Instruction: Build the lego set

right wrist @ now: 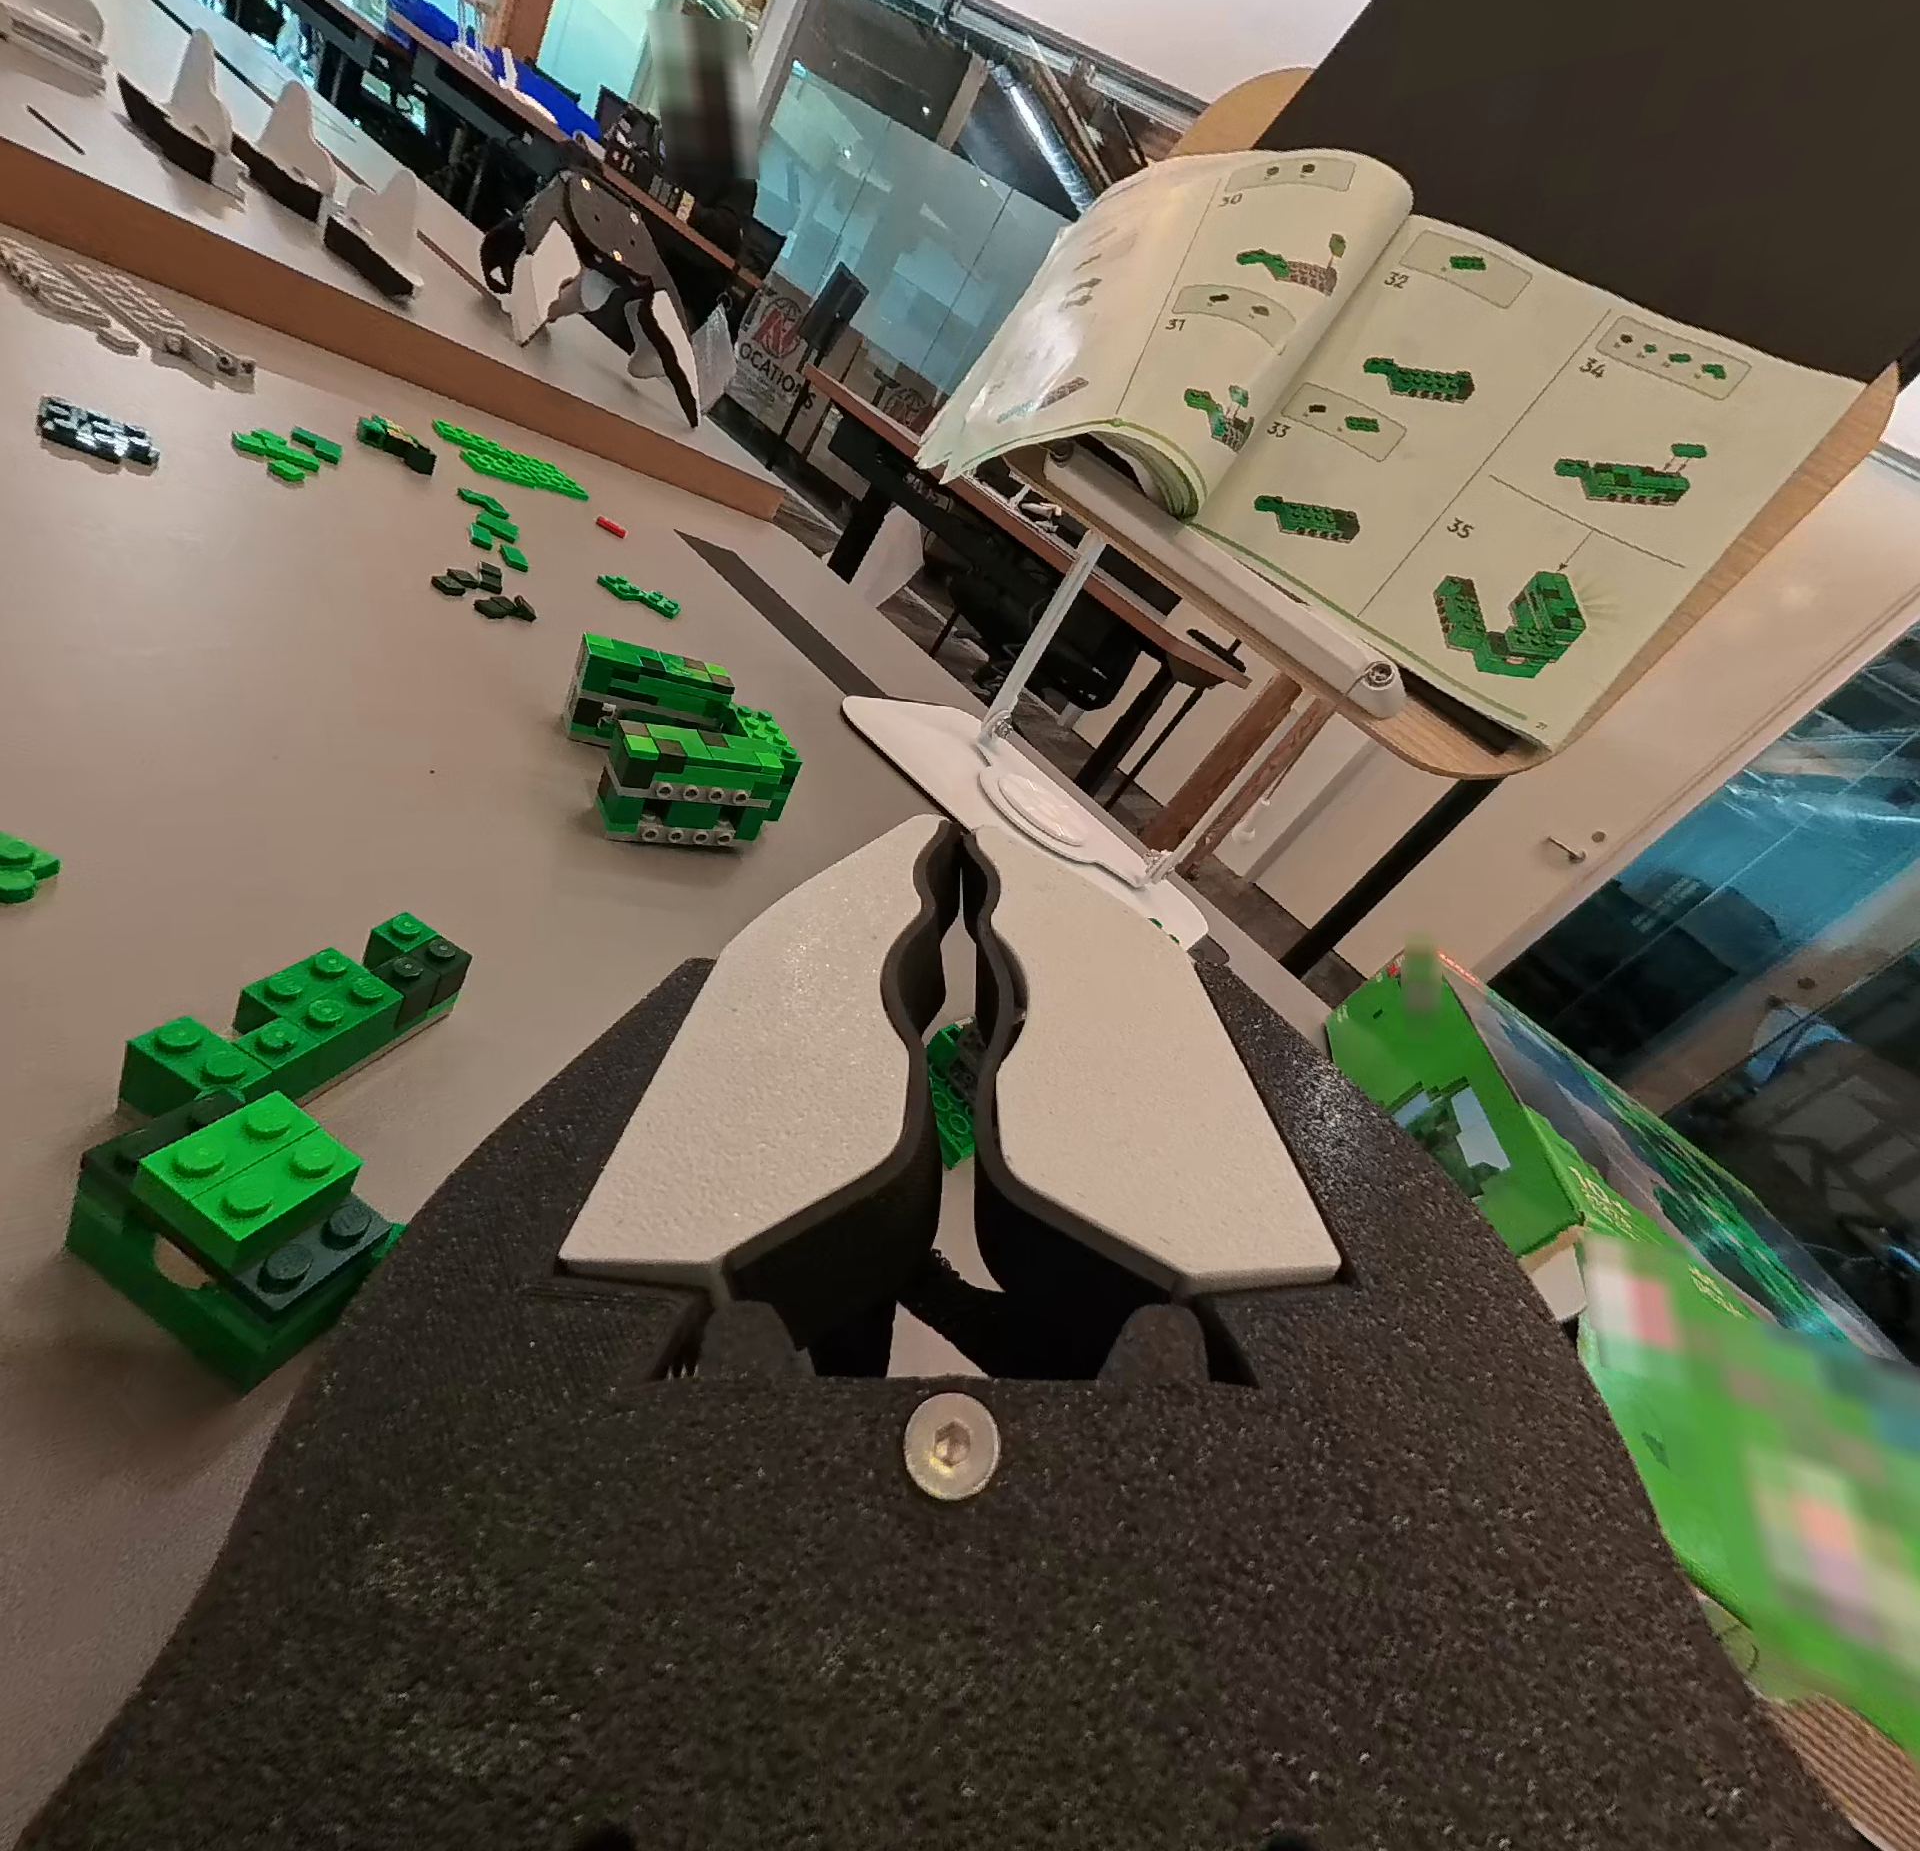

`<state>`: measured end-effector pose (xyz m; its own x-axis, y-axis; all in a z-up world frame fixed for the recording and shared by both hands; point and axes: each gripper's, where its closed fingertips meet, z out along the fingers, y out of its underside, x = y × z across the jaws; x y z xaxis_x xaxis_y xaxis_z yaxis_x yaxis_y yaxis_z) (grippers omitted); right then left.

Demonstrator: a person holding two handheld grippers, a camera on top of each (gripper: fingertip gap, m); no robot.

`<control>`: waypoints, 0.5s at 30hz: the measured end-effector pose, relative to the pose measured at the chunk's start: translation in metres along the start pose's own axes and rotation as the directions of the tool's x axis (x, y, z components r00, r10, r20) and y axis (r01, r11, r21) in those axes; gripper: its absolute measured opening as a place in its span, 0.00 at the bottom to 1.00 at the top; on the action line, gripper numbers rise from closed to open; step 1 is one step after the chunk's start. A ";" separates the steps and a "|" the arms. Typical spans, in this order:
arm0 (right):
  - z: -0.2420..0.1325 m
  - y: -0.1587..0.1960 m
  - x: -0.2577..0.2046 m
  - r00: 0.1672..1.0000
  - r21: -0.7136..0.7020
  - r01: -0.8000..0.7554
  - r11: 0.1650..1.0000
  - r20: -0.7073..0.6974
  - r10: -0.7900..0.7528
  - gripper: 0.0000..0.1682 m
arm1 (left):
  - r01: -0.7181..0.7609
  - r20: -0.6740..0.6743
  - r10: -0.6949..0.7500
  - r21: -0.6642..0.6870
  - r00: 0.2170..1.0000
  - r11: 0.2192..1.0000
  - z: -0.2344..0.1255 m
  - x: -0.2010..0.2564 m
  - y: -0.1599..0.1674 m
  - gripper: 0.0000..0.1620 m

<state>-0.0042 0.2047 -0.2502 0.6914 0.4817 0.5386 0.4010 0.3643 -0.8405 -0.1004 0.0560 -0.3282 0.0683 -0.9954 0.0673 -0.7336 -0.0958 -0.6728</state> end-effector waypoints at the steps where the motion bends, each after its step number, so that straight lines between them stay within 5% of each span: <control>1: 0.000 0.000 0.000 1.000 0.001 0.000 1.000 0.000 0.000 0.00 | 0.008 0.011 -0.008 0.016 1.000 1.000 0.000 -0.003 -0.002 0.20; 9: 0.000 0.000 -0.001 1.000 0.000 0.002 1.000 0.004 -0.002 0.00 | 0.106 0.220 -0.128 0.108 0.967 0.988 -0.010 -0.047 -0.004 0.20; 15: 0.000 0.000 -0.001 1.000 0.000 0.005 1.000 0.005 -0.005 0.00 | 0.162 0.232 -0.170 0.053 0.958 0.985 -0.004 -0.056 0.008 0.19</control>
<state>-0.0052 0.2041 -0.2510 0.6861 0.4841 0.5430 0.4044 0.3667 -0.8379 -0.1129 0.1112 -0.3348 0.3472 -0.9378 0.0082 -0.6756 -0.2562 -0.6913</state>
